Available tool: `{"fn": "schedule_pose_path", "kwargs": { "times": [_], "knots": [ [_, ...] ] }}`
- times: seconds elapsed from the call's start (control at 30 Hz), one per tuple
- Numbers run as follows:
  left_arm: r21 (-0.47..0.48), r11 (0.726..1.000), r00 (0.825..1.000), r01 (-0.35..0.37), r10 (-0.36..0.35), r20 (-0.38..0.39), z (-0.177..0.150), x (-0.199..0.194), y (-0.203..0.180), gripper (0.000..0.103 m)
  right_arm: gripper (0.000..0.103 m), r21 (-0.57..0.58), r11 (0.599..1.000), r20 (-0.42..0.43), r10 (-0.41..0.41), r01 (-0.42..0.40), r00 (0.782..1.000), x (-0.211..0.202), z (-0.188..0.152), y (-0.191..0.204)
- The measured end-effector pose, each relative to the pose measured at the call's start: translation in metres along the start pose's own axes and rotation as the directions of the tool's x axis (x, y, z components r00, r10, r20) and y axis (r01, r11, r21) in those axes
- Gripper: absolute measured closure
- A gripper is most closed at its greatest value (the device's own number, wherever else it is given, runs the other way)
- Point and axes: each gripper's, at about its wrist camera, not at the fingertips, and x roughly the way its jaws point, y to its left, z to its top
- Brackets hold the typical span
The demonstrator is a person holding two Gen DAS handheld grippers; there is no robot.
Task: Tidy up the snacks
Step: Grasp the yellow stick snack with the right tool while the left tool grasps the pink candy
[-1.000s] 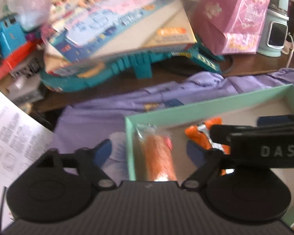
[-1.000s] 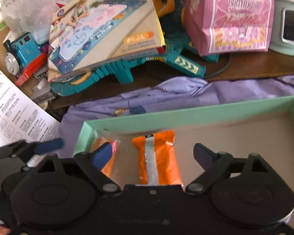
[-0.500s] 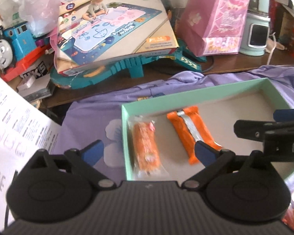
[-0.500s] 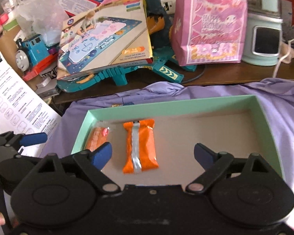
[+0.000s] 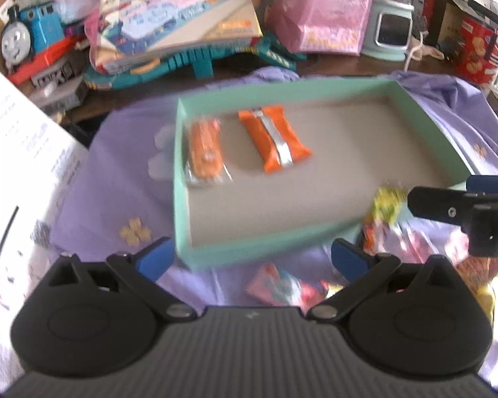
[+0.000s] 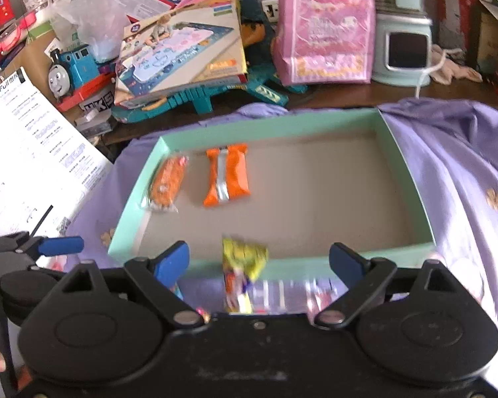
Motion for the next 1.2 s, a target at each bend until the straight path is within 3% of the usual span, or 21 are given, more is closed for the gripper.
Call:
{"fn": "schedule_pose_path", "kwargs": {
  "times": [0.17, 0.37, 0.83, 0.93, 1.0, 1.03, 1.2],
  "knots": [
    [-0.057, 0.998, 0.998, 0.019, -0.022, -0.052, -0.027, 0.007, -0.001, 0.0, 0.012, 0.037, 0.999, -0.004, -0.011, 0.011, 1.0, -0.006, -0.023, -0.011],
    [-0.064, 0.998, 0.995, 0.018, -0.024, -0.1, -0.047, 0.023, -0.006, 0.001, 0.032, 0.048, 0.999, -0.02, -0.003, 0.003, 1.0, 0.0, -0.034, -0.014],
    [-0.09, 0.995, 0.984, 0.034, -0.049, -0.172, -0.042, 0.065, -0.017, 0.004, 0.048, 0.123, 0.988, -0.097, 0.103, -0.09, 0.99, 0.052, -0.035, -0.01],
    [-0.096, 0.995, 0.984, 0.039, -0.054, -0.167, -0.043, 0.068, -0.011, 0.004, 0.061, 0.127, 0.987, -0.101, 0.111, -0.098, 0.989, 0.061, -0.036, -0.009],
    [-0.083, 0.996, 0.987, 0.023, -0.036, -0.159, -0.043, 0.068, -0.006, 0.003, 0.081, 0.122, 0.987, -0.095, 0.115, -0.103, 0.989, 0.064, -0.037, -0.009],
    [-0.081, 0.997, 0.987, 0.016, -0.029, -0.159, -0.044, 0.068, -0.003, 0.002, 0.085, 0.12, 0.987, -0.092, 0.118, -0.107, 0.989, 0.065, -0.037, -0.009],
    [-0.115, 0.993, 0.986, -0.003, -0.016, -0.168, -0.045, 0.068, 0.014, 0.003, 0.085, 0.129, 0.986, -0.088, 0.121, -0.109, 0.989, 0.065, -0.037, -0.01]
  ]
}}
